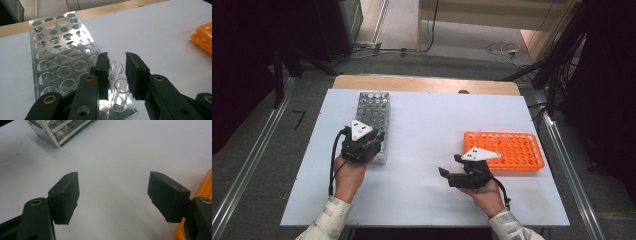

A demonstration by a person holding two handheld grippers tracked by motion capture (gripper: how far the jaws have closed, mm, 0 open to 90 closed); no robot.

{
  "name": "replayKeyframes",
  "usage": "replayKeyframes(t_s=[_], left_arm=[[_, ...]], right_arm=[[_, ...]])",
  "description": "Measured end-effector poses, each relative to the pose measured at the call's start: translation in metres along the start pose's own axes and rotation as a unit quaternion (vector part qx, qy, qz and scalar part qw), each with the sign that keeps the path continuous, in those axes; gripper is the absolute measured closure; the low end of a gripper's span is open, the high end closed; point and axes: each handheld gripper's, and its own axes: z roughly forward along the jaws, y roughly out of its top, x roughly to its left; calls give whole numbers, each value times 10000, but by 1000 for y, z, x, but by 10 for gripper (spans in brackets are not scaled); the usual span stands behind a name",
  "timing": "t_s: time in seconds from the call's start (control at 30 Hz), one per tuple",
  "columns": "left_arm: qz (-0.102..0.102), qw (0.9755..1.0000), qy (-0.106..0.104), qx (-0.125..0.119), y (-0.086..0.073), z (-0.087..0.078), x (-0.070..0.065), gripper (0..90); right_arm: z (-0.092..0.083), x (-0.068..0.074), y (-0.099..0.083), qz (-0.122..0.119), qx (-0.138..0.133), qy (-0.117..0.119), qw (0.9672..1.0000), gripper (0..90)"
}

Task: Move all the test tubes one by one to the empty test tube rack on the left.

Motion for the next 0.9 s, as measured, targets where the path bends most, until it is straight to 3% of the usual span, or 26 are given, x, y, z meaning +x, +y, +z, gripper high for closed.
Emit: replayKeyframes(t_s=[0.2,0.53,0.63,0.9], left_arm=[[-67,9999,-106,-24,-1,-1,-2,639],[-464,9979,-354,-267,4,-15,-4,314],[-507,9976,-315,-361,5,-20,-5,250],[-523,9971,-355,-419,5,-25,-8,160]], right_arm=[[-2,1,0,-12,-7,-1,10000,241],[-14,-5,-1,72,-144,-76,9998,242],[-19,-7,-2,81,-184,-105,9997,242],[-38,-20,-9,222,-322,-295,9988,243]])
